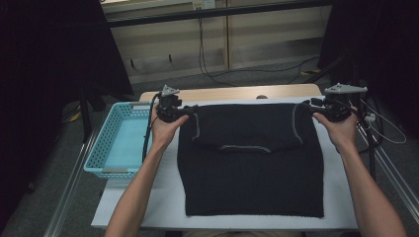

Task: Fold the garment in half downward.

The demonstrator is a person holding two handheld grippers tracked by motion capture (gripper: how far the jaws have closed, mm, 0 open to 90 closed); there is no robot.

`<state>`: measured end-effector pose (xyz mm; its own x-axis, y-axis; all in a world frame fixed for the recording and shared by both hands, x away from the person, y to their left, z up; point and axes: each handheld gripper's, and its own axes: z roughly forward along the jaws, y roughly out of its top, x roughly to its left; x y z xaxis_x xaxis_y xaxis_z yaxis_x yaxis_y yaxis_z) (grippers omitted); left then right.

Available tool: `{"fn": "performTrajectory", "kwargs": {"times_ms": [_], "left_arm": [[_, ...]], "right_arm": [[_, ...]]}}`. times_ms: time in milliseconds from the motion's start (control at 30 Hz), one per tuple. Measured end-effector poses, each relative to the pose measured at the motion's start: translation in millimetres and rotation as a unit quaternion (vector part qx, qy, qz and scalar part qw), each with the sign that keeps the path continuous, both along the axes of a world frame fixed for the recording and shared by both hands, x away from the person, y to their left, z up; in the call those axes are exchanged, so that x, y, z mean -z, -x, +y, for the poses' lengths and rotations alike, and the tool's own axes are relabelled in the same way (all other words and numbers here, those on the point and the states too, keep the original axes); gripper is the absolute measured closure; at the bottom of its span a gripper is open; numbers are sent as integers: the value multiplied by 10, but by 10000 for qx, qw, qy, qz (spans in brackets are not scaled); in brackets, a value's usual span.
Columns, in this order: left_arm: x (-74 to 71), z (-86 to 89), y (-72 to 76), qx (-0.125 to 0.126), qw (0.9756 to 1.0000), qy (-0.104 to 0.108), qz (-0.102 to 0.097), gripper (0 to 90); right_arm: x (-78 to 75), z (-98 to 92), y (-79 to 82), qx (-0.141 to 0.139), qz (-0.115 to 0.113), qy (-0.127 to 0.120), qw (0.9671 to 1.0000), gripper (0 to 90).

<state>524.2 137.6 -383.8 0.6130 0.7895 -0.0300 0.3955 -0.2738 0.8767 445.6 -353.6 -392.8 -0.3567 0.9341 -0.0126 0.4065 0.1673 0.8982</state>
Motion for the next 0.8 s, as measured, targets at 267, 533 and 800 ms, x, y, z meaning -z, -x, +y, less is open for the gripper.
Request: {"fn": "performTrajectory", "kwargs": {"times_ms": [267, 533, 800], "left_arm": [[141, -58, 342, 231, 9993, -268, -137, 237], [309, -137, 541, 627, 9973, -389, -53, 200], [560, -282, 639, 1119, 9897, -884, 121, 333]], "right_arm": [[153, 201, 238, -493, 96, 16, 9987, 555], [307, 434, 410, -1082, 355, 64, 9935, 545], [582, 625, 382, -1487, 697, 321, 9859, 512]]}}
